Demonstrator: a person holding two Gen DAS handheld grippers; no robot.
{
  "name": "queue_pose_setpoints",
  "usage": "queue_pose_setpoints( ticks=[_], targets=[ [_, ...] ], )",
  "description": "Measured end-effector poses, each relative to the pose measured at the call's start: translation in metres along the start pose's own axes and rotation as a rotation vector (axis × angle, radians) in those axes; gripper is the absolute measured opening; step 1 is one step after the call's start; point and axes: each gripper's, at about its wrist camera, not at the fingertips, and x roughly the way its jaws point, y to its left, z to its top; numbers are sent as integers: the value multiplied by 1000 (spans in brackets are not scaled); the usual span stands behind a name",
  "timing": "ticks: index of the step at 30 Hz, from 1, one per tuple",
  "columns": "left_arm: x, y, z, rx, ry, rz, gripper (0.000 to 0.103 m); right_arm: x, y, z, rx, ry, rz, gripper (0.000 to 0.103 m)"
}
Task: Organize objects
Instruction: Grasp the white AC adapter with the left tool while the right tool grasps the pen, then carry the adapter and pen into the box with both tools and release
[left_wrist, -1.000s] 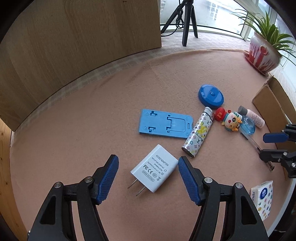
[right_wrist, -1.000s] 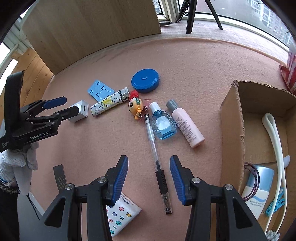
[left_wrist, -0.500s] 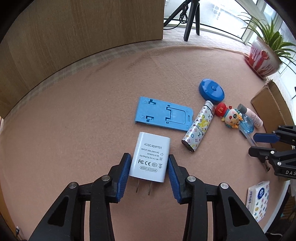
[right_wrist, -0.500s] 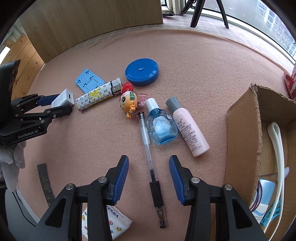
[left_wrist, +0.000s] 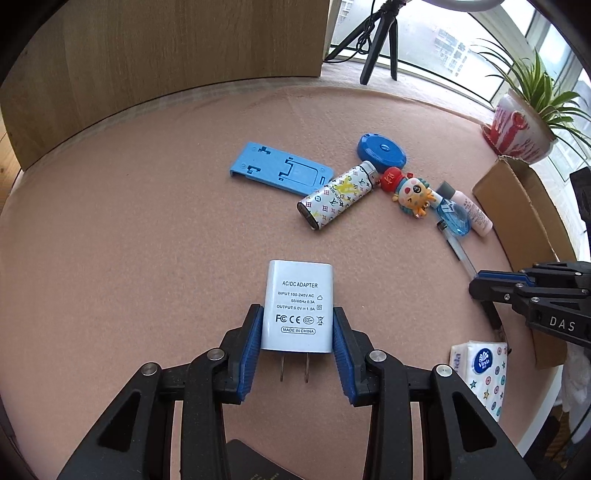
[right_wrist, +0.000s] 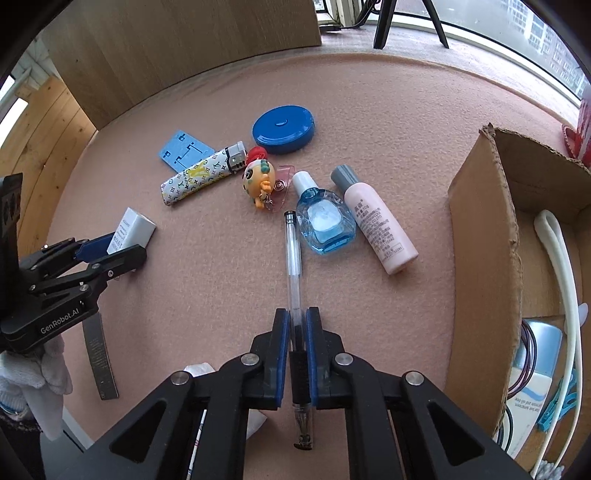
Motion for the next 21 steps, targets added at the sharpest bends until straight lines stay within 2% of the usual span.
queue_pose_setpoints(
  ticks=[7,14,17,21],
  targets=[
    [-16,2,-25,-163,-23,-55,39,-9,-9,-16,45,-24,41,8],
    [-43,-16,-21,-159,-80,-56,39,-44,-12,-29,52,-81,84,8],
    [-53,-31,-13,-139,-107,-73,39,-60,-19,-21,56,-115,101,8],
    [-62,-65,-2,-92,-134,-115,39,-91,-26,-38,71,-164,116,8]
  ],
)
